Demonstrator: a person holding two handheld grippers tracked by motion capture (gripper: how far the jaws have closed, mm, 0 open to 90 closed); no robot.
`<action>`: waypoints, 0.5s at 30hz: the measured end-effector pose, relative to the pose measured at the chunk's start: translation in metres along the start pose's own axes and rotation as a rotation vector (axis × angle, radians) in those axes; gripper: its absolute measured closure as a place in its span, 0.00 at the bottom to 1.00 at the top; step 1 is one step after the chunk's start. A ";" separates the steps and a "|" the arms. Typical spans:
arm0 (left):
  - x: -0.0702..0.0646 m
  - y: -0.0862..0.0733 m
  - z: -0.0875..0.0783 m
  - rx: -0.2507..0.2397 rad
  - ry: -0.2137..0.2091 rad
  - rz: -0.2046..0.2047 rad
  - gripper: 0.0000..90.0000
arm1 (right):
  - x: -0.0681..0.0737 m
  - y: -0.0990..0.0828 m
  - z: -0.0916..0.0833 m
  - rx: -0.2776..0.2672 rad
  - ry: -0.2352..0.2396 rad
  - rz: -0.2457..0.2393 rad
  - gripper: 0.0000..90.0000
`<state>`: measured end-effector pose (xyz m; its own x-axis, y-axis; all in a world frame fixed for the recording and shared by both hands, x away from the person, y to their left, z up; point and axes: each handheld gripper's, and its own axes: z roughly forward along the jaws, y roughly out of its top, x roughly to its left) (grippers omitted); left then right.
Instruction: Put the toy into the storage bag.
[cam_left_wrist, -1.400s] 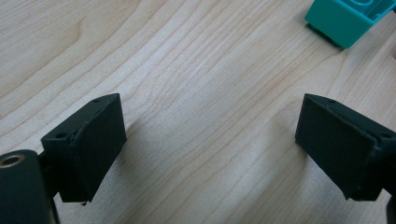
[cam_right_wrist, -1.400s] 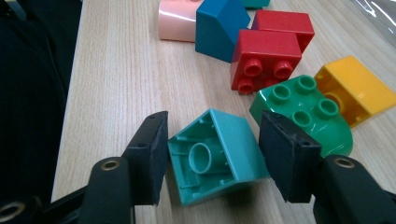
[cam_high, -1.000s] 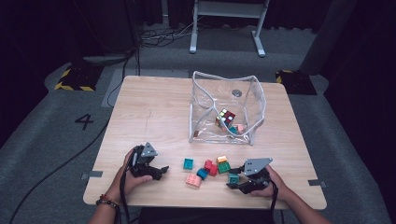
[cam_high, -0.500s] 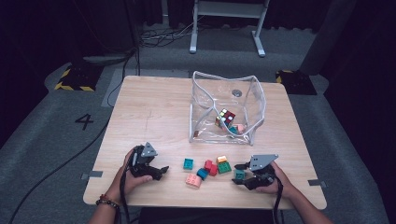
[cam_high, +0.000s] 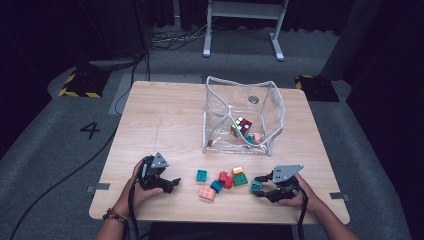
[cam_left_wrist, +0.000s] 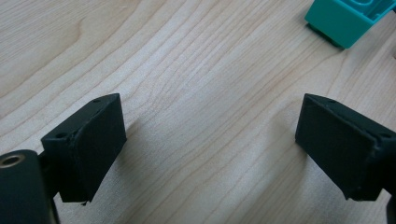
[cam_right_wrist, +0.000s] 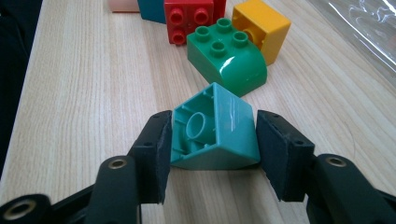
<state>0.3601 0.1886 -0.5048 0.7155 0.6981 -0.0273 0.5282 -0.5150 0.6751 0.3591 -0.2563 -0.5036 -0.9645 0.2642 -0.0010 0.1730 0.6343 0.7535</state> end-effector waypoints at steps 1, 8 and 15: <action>0.000 0.000 0.000 0.001 0.000 -0.001 0.10 | -0.001 0.001 0.001 -0.007 -0.001 -0.015 0.53; 0.000 0.000 0.000 0.001 0.000 -0.001 0.10 | -0.003 0.000 0.000 -0.007 -0.026 0.018 0.53; 0.000 0.000 0.000 0.001 0.000 -0.002 0.10 | -0.008 0.001 -0.009 -0.032 -0.057 0.032 0.53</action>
<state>0.3600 0.1886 -0.5048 0.7146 0.6990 -0.0281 0.5297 -0.5144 0.6744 0.3646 -0.2647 -0.4969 -0.9455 0.3255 -0.0137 0.1959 0.6018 0.7742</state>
